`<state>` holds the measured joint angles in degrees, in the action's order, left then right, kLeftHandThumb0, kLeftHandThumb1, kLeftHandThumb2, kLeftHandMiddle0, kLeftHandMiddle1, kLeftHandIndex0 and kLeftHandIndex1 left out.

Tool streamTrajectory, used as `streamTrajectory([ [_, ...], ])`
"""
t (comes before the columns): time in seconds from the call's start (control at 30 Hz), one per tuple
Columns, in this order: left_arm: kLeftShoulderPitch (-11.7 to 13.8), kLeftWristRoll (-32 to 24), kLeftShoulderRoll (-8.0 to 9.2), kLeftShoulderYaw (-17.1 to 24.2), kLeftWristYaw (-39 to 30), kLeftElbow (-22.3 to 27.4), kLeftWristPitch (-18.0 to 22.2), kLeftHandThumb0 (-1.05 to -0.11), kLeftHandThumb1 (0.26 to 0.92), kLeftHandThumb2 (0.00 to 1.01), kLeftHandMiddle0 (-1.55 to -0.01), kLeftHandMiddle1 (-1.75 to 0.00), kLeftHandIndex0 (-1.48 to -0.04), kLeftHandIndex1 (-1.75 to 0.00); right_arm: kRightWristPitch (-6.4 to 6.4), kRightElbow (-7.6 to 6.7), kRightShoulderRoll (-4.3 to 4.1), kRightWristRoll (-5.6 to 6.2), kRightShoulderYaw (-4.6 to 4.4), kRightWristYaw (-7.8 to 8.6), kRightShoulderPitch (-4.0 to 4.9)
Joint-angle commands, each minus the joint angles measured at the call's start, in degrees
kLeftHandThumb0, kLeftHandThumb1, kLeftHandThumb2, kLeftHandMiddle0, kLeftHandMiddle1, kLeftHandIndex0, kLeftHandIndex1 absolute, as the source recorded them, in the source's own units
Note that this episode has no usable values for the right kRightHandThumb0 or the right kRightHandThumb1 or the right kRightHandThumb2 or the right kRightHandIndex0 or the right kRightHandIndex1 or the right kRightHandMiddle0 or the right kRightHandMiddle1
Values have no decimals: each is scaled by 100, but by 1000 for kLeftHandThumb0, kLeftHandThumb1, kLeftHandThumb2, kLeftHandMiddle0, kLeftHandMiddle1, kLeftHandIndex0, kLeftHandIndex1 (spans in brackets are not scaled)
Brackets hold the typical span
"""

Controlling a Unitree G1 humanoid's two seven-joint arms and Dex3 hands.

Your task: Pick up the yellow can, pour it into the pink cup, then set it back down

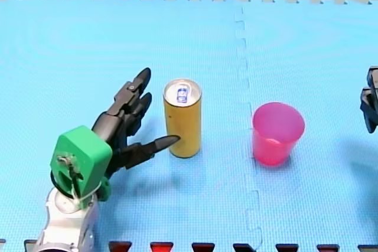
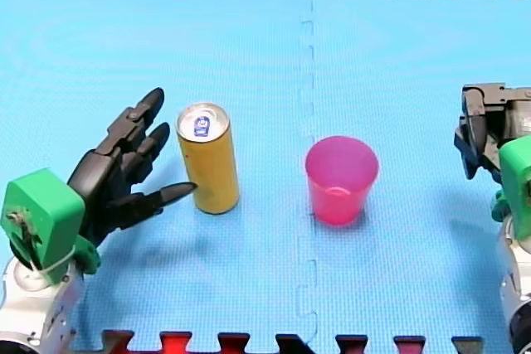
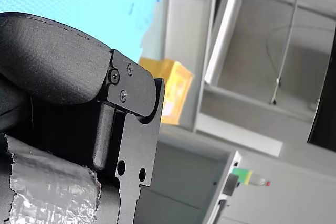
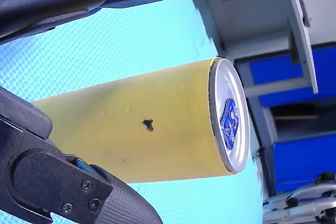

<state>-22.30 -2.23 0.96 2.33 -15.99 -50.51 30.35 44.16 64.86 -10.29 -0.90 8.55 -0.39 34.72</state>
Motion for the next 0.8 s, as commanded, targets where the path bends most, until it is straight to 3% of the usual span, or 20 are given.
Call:
streamTrajectory([
  [0.0, -82, 27, 3, -16, 38, -120, -8, -568, 670, 0, -113, 0, -61, 0, 20, -32, -7, -10, -4, -36, -21],
  [0.2, -284, 17, -16, 25, 63, -572, 90, -591, 674, 2, -137, -13, -99, -17, 69, -91, 0, -83, -44, -141, -84],
  [0.33, -380, 30, -5, 49, 105, -769, 181, -619, 680, 2, -240, -52, -193, -46, 38, -123, 9, -91, -52, -168, -102],
  [0.63, -489, 178, 42, 1, 255, -904, 308, -631, 672, 0, -292, -39, -259, -29, 2, -177, 4, -75, -51, -152, -132],
  [0.77, -542, 520, 172, -174, 477, -861, 429, -641, 672, 0, -308, -34, -275, -24, 7, -210, 9, -65, -50, -136, -161],
])
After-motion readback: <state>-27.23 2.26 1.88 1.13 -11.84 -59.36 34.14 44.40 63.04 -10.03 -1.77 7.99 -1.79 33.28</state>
